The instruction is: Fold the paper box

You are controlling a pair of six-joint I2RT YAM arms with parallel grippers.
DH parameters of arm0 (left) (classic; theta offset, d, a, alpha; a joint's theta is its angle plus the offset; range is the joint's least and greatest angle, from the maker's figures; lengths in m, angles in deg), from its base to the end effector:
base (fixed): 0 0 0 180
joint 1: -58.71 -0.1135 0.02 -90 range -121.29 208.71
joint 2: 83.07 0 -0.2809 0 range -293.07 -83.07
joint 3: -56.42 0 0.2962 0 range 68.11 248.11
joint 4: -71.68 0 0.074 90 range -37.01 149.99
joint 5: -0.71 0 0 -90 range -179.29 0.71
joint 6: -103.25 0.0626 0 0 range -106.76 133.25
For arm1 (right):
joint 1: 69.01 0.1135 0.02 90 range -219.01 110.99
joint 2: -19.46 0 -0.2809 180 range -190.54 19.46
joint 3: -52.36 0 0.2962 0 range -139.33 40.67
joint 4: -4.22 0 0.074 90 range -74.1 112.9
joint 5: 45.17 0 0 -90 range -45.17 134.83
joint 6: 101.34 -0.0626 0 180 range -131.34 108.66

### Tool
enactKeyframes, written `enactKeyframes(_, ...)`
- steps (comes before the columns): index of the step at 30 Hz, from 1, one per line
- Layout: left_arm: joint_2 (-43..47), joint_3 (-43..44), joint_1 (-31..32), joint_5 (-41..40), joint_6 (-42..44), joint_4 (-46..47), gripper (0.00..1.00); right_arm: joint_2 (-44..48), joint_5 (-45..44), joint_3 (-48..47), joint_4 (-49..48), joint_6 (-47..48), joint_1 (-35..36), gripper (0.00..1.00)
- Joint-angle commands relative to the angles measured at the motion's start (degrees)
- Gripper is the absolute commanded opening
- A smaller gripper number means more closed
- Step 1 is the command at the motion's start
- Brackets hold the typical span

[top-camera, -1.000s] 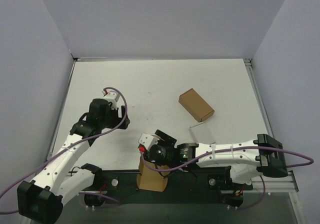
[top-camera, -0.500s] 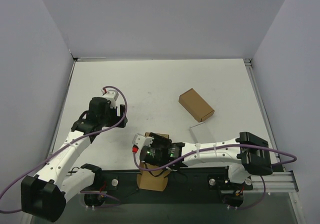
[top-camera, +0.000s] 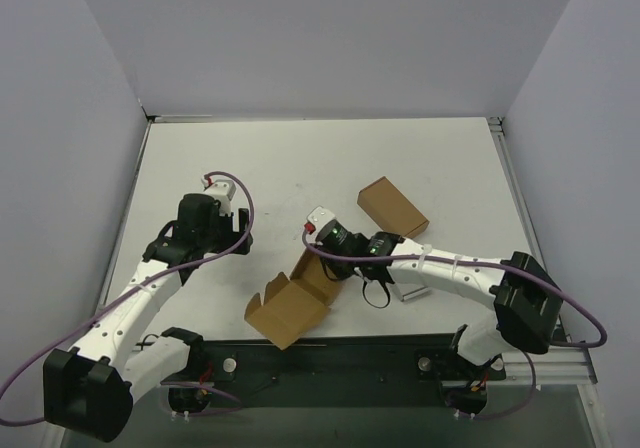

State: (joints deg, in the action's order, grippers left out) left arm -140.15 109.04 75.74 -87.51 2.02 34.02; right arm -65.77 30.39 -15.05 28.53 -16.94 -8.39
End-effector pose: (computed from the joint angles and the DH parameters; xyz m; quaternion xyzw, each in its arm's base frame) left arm 0.2518 -0.0792 0.2347 0.0525 0.9124 -0.1128 0.3900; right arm 0.1993 0.3221 0.2125 -0.3736 0.8278 0.1236 0.3999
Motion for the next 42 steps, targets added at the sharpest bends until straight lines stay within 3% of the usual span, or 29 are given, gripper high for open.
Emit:
enactKeyframes(1,-0.3,1.3,-0.4,-0.1,1.2,2.1,0.87,1.9,14.0,1.8,-0.1,-5.0,-6.5,0.26)
enactKeyframes(6,-0.4,1.7,-0.4,1.9,0.8,2.3,0.88,0.2,23.7,3.0,-1.7,-10.2,-13.0,0.27)
enactKeyframes(16,4.4,1.3,-0.5,0.1,-0.7,1.8,0.88,-5.6,24.4,7.3,-10.1,-23.6,-14.9,0.31)
enactKeyframes(19,6.0,1.2,-0.5,-1.3,-1.2,1.0,0.88,-5.3,24.5,9.7,-14.5,-28.4,-14.9,0.39)
enactKeyframes(23,8.0,1.1,-0.5,-6.4,-2.0,0.3,0.89,-4.7,22.2,10.3,-16.1,-29.8,-14.9,0.59)
enactKeyframes(29,11.5,0.3,-0.5,-7.8,-2.3,0.7,0.89,0.0,18.6,10.1,-13.5,-28.1,-15.2,0.68)
enactKeyframes(36,11.1,0.4,-0.5,-6.8,-2.4,0.2,0.89,-0.8,16.9,7.7,-9.7,-25.9,-15.5,0.59)
enactKeyframes(42,10.9,0.5,-0.5,-6.7,-2.2,0.1,0.89,3.2,21.5,13.7,-11.6,-31.1,-14.7,0.57)
